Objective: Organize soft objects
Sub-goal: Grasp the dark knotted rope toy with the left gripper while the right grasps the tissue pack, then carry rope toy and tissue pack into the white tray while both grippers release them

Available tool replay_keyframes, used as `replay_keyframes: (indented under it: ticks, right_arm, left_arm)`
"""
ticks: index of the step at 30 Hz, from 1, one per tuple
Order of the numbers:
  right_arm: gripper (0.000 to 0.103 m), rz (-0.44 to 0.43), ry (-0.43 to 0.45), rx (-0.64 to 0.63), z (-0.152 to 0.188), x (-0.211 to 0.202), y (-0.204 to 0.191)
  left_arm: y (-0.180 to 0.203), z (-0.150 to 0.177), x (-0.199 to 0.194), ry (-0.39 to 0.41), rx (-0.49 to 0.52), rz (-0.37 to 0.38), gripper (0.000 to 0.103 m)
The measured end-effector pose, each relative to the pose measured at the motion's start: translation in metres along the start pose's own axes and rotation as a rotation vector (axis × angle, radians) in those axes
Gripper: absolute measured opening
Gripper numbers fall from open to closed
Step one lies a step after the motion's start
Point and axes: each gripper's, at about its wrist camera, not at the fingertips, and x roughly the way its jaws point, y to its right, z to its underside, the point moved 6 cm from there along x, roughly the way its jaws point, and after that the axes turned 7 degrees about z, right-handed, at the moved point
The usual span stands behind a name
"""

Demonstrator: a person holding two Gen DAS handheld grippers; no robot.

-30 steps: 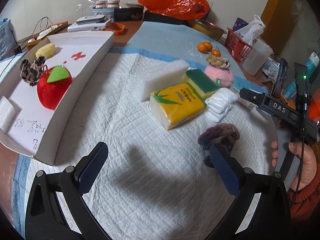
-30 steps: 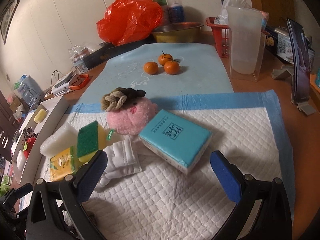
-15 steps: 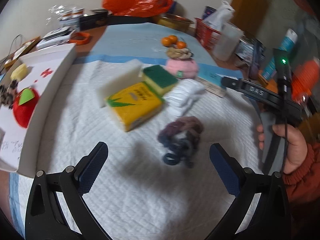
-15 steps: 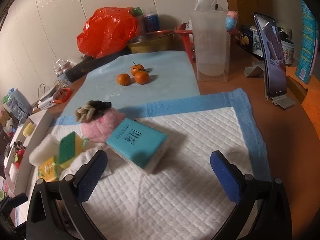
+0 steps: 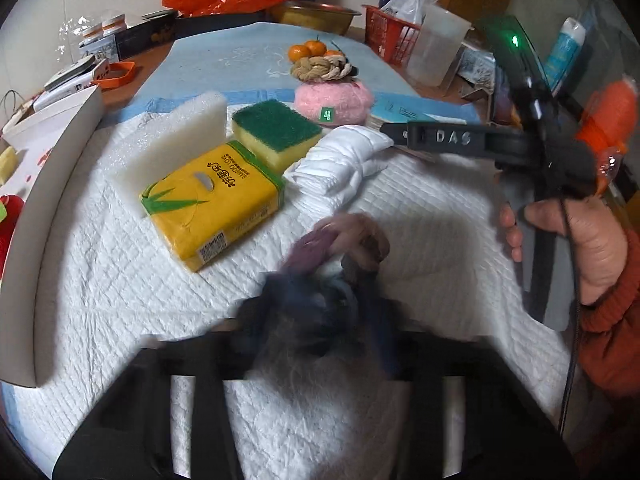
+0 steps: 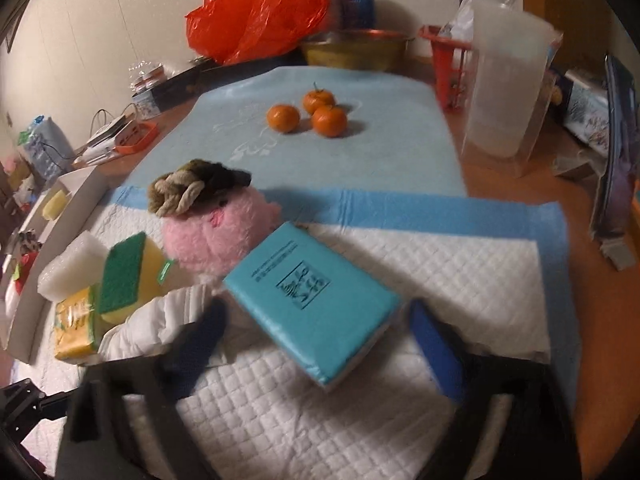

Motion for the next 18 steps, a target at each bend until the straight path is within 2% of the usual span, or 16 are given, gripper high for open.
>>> replay_keyframes:
  ticks: [1,4,9,18]
  right_arm:
    - [0.066,0.017,0.015,-0.012,0.002,-0.002,0.000]
    - [0.061,-0.013,0.015,0.017,0.007,-0.009,0.005]
    - [0.060,-0.037,0.075,0.122,0.003,-0.036,0.016]
    - [0.060,-0.159,0.192,0.111,-0.016,-0.094,-0.017]
  left_arm:
    - [-0.001,0.000,-0.003,0.006,0.005,-0.012,0.024]
    - [-0.007,0.001,-0.013,0.030,-0.011,-0.006,0.021]
    - [-0.010,-0.002,-0.035,0.091,-0.016,-0.007,0.021]
    - [-0.007,-0.018,-0.089,0.226,-0.030,-0.021,0.021]
